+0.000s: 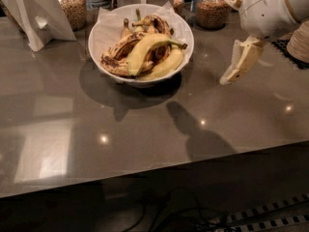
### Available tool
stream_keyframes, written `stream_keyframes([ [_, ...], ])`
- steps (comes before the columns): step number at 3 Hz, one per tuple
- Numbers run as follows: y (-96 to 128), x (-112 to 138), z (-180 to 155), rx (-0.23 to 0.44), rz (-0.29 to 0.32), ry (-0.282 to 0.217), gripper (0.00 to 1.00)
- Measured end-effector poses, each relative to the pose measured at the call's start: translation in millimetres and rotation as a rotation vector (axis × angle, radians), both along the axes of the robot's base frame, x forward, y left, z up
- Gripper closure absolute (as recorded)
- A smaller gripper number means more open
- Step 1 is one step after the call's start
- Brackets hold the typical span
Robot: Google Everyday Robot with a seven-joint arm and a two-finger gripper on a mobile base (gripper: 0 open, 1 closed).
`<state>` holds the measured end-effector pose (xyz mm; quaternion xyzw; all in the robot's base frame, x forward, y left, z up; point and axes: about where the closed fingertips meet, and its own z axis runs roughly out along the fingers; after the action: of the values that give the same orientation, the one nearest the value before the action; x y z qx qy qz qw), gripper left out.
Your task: Pick banana from white bowl
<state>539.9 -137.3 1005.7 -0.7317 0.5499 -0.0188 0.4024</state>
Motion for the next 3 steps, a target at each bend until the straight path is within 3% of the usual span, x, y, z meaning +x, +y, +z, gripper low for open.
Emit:
stream_keyframes([
  [2,32,41,-18,-0.051,0.208,-0.117,0.00],
  [3,48,61,-27,-0.095,0.277,-0.217,0.00],
])
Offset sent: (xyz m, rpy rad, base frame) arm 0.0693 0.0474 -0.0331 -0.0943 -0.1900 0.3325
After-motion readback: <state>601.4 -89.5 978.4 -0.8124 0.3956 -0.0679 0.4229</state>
